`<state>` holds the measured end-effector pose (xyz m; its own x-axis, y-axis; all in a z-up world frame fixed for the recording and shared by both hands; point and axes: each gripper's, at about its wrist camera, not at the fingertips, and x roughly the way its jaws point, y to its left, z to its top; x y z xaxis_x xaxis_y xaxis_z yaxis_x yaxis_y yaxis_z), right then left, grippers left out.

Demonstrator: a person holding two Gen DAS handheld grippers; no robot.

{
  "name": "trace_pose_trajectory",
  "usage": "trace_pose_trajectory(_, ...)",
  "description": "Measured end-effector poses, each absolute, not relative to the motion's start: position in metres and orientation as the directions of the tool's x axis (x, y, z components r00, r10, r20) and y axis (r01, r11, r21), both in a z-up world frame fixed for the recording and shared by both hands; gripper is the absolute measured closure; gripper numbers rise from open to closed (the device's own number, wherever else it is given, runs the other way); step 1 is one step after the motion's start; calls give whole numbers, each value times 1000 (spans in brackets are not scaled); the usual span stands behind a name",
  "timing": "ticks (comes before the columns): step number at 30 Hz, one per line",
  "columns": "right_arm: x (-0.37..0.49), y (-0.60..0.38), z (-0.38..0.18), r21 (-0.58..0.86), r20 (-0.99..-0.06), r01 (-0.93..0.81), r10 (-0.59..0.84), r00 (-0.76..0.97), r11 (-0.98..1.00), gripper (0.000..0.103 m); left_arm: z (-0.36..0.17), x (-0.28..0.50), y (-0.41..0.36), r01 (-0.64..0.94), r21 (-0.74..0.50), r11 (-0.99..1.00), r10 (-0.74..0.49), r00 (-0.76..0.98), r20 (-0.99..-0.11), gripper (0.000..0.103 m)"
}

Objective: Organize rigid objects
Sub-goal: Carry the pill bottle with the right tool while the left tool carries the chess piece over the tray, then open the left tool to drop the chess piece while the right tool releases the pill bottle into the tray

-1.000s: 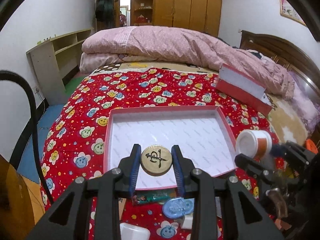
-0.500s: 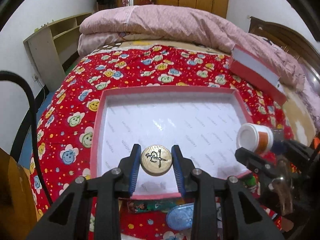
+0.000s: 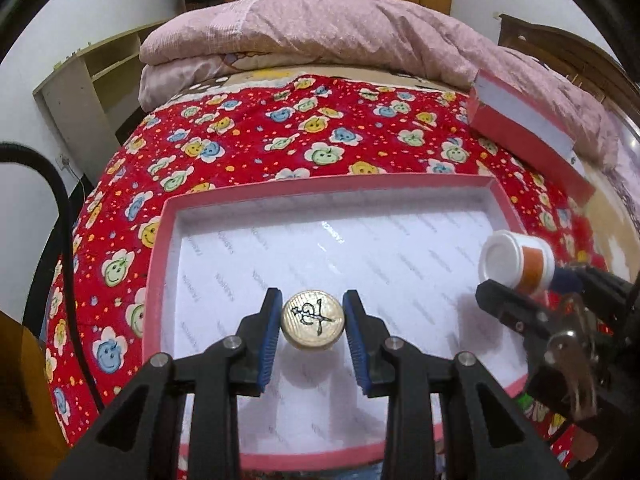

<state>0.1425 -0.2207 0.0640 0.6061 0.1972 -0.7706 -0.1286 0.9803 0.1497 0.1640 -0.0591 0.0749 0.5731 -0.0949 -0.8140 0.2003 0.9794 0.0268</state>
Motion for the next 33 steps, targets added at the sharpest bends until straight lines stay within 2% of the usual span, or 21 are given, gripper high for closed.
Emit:
trace_pose_trajectory(14, 171, -220, 45, 132, -779, -109, 171, 603, 985, 49, 55, 190, -64, 190, 26, 981, -85, 553, -829, 70)
trace_pose_trajectory(33, 178, -209, 37, 70, -770, -125, 134, 624, 990, 49, 51, 193, -68, 189, 34, 981, -85, 586, -805, 70)
